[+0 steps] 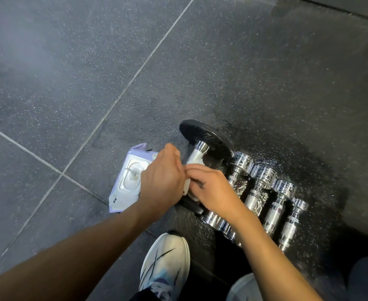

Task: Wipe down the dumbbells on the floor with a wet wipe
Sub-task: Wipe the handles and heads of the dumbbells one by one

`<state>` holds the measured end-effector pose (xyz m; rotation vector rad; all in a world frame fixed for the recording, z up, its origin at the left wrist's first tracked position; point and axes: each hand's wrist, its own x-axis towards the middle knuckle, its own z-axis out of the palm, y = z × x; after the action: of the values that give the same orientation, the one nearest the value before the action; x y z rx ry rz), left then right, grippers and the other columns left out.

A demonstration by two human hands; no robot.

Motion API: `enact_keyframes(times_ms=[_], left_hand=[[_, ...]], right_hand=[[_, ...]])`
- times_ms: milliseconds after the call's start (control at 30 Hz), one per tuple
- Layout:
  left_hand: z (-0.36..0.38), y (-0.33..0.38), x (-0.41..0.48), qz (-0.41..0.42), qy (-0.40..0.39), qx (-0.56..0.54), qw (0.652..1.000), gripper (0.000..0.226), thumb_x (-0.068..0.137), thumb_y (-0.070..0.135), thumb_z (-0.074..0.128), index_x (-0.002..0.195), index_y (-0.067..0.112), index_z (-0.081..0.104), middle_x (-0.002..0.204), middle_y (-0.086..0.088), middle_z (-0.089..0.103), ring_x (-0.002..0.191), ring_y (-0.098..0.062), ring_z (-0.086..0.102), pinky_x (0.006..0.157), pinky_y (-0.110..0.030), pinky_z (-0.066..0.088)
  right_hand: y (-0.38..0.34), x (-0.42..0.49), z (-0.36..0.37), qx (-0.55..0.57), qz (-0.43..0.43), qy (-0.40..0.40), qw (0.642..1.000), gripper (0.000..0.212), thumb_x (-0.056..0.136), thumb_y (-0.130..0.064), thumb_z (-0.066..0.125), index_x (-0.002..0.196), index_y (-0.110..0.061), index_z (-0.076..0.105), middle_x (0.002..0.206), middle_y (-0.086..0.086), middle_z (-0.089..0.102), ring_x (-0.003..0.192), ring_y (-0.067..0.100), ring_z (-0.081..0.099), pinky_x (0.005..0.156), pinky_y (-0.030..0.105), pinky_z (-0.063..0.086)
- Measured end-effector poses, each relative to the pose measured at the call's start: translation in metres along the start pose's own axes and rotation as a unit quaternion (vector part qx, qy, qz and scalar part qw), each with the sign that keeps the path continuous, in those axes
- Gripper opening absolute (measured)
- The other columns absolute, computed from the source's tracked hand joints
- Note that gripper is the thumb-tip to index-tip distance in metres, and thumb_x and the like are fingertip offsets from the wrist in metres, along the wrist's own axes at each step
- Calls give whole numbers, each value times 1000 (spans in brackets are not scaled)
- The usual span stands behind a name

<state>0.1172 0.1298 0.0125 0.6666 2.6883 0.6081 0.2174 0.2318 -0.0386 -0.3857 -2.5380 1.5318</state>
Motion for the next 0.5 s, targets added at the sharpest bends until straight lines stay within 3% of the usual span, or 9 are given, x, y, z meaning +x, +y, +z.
enact_keyframes(times_ms=[100,167,267,400,500], left_hand=[[1,-2,0,9,-1,3,1000,19,105,31,28,96,22,42,80,8,51,77,-26,55,68,-39,35],[0,-2,0,11,0,4,1000,19,104,31,27,96,22,42,80,8,52,78,-26,56,69,-41,38],[1,-1,0,7,-5,6,1000,18,105,31,27,98,23,42,84,8,52,79,-25,55,70,-40,37],[2,-1,2,-1,-3,3,1000,20,105,32,27,96,22,42,82,7,51,78,-27,54,70,-41,37],[2,-1,1,4,-1,11,1000,20,105,32,28,96,22,42,82,8,50,78,-26,53,70,-40,35]], right_hand=[[12,7,0,-93,-29,77,992,36,89,8,61,116,-10,76,140,-1,63,130,11,56,114,22,38],[17,6,3,-109,-20,118,987,35,98,-4,50,125,-7,72,146,4,58,137,15,51,119,21,33],[8,-7,14,-60,2,125,990,40,92,5,49,117,-9,77,137,0,66,130,5,56,115,17,36],[-6,-14,14,43,26,28,998,40,79,16,53,94,-8,81,114,-11,76,110,-3,66,99,13,45],[6,-5,1,-9,0,67,998,39,81,16,58,100,-10,80,124,-11,71,120,2,62,108,24,45]])
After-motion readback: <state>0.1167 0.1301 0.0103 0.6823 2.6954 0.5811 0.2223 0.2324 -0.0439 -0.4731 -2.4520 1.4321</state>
